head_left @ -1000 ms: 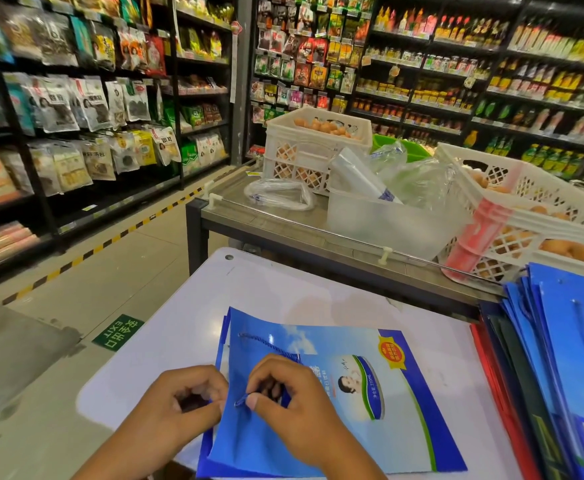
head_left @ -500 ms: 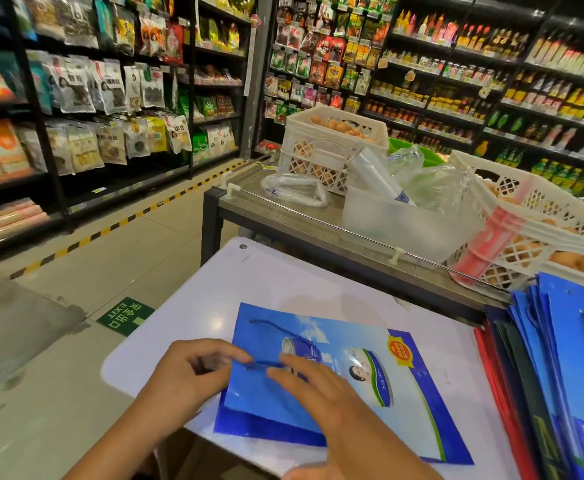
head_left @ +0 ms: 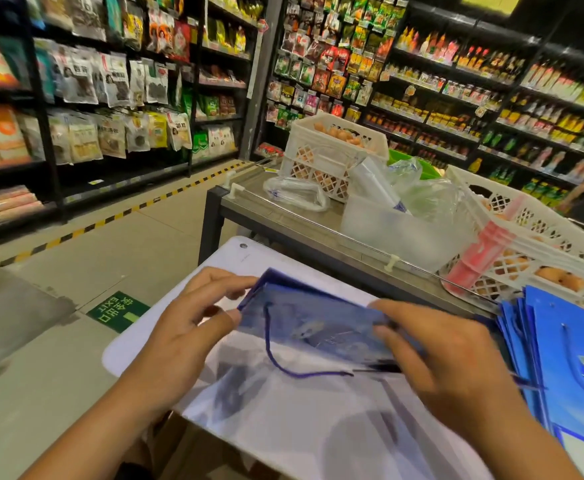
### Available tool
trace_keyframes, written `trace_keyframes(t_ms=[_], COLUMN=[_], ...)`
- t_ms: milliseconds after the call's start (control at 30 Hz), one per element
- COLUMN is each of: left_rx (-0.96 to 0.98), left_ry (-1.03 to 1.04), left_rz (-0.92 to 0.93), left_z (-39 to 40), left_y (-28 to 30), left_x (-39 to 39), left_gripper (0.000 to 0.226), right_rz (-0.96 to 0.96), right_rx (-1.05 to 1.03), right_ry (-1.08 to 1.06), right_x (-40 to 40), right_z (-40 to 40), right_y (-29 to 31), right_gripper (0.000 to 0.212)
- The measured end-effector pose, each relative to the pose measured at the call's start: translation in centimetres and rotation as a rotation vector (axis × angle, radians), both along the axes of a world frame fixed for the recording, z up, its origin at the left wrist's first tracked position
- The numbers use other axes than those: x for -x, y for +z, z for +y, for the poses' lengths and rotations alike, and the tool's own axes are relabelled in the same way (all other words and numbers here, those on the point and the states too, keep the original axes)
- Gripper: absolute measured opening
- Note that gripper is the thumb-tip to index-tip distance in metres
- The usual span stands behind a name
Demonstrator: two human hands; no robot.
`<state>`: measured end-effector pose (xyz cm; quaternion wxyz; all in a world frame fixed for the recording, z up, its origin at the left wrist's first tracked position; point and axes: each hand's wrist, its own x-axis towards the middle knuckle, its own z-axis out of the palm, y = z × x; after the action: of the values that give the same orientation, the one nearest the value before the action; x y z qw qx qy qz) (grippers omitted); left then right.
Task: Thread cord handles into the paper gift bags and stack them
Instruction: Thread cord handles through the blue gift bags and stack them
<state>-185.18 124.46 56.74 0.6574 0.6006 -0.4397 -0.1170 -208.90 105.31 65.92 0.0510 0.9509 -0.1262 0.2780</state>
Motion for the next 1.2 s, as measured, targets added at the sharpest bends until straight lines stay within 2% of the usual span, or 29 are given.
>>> trace_keyframes(t_ms=[100,167,267,400,500,567,633,667,733,833,933,967,1033,1100,1200], left_rx=[-0.080,-0.110,-0.117,-0.230,-0.353,-0.395,-0.400,-0.411,-0.483,-0.594,-0.695,-0.675,-0.481,-0.310,-0.189], left_ry=[0.028,-0.016,-0.031,0.087,0.164,0.173,0.164,0.164,0.189,0.167,0.197,0.279,0.415,0.365,0.042], left_rz=[-0.099,-0.005,0.160,0.199,0.216,0.264,0.309,0.293,0.158,0.051,-0.101,-0.175,-0.190,0.015,0.386], left_z=[0.0,-0.4,-1.0,-2.2,-2.8,-3.0,-3.0,-3.1,-3.1,-2.7,-2.0,-1.7,-0.9,-0.2,0.0], left_y=[-0.1,-0.6,-1.9,-3.9,-5.1,-5.8,-6.0,-6.0,-6.1,-6.0,-5.5,-5.1,-4.5,-4.0,-3.2], left_x=[-0.3,-0.1,0.0,-0.4,-1.2,-1.8,-2.1,-2.1,-2.4,-3.0,-3.0,-2.6,-1.3,0.7,4.1], left_gripper=[0.033,0.024,0.015,0.011,0.017,0.020,0.019,0.018,0.017,0.009,0.007,0.004,0.013,0.023,0.014], right_rz=[0.043,0.131,0.266,0.337,0.351,0.468,0.544,0.541,0.548,0.557,0.454,0.421,0.330,0.166,-0.067], right_rx=[-0.089,-0.126,-0.077,0.024,-0.072,-0.113,-0.227,-0.260,-0.178,-0.120,0.034,-0.037,-0.365,-0.744,-1.138], right_ry=[0.045,0.069,-0.024,-0.101,0.088,0.224,0.311,0.355,0.427,0.385,0.418,0.414,0.338,0.241,0.119], right_x=[-0.6,-1.7,-4.2,-7.0,-7.1,-7.2,-7.5,-7.7,-8.3,-8.8,-9.0,-9.0,-9.0,-9.4,-10.2], right_z=[-1.3,-2.2,-4.7,-5.7,-2.2,1.4,4.4,5.3,6.1,5.3,4.6,4.6,5.0,5.3,5.2], right_y=[3.2,4.4,4.3,1.3,-3.0,-6.3,-8.9,-10.1,-11.8,-12.5,-12.5,-12.5,-12.2,-11.5,-10.8], right_gripper=[0.037,0.039,0.039,0.048,0.041,0.040,0.028,0.026,0.026,0.021,0.009,0.008,0.010,0.005,0.009])
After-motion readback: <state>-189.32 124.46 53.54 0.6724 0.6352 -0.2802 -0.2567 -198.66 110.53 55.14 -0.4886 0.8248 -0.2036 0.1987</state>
